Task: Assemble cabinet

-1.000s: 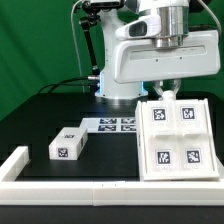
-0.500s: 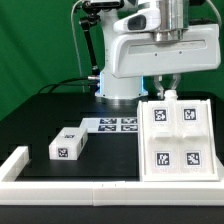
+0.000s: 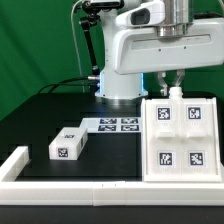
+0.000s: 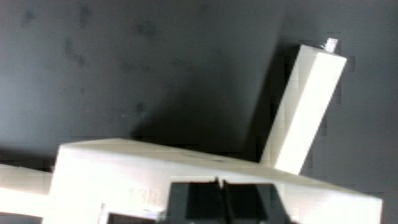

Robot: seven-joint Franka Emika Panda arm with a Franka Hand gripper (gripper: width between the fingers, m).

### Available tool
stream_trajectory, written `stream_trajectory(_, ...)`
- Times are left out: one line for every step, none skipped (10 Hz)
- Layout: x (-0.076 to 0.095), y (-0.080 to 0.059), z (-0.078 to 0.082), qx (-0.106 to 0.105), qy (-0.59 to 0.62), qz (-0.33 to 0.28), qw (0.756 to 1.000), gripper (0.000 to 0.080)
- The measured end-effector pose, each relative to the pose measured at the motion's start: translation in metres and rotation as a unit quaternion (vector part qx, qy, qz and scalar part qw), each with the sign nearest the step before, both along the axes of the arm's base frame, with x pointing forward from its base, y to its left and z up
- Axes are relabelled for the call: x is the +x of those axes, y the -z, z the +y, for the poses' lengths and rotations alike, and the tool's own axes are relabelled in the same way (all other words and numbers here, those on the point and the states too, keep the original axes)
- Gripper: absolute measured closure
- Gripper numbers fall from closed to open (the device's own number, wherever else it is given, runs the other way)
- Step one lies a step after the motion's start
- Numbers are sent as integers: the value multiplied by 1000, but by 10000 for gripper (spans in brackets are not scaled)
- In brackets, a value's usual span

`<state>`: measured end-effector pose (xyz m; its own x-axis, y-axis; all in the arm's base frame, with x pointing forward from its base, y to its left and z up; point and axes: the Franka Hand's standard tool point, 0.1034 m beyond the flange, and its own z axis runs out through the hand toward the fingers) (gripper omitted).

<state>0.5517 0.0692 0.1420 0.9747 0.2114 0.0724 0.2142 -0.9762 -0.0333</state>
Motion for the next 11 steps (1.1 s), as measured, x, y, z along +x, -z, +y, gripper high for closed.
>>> stream_trajectory(3, 0, 1, 0, 1, 4, 1000, 797)
stream_trajectory(3, 2, 1, 1, 1, 6, 1000, 797)
stream_trajectory(-3, 9, 1, 1, 0, -5, 1000, 797)
stream_trajectory(-19, 17, 1, 1, -1, -6, 1000, 797)
stream_trajectory(-25, 15, 1, -1, -3, -5, 1000, 797)
stream_trajectory(-26, 11, 2, -1, -3, -7, 1000, 797)
stream_trajectory(-25, 8, 1, -2, -4, -5, 1000, 797)
stream_trajectory(-21, 5, 1, -2, -3, -4, 1000, 797)
stream_trajectory(-17, 2, 2, -1, -3, -6, 1000, 797)
stream_trajectory(-12, 1, 3, -1, -3, -4, 1000, 797)
stream_trajectory(-10, 1, 3, -1, -2, 5, 1000, 797)
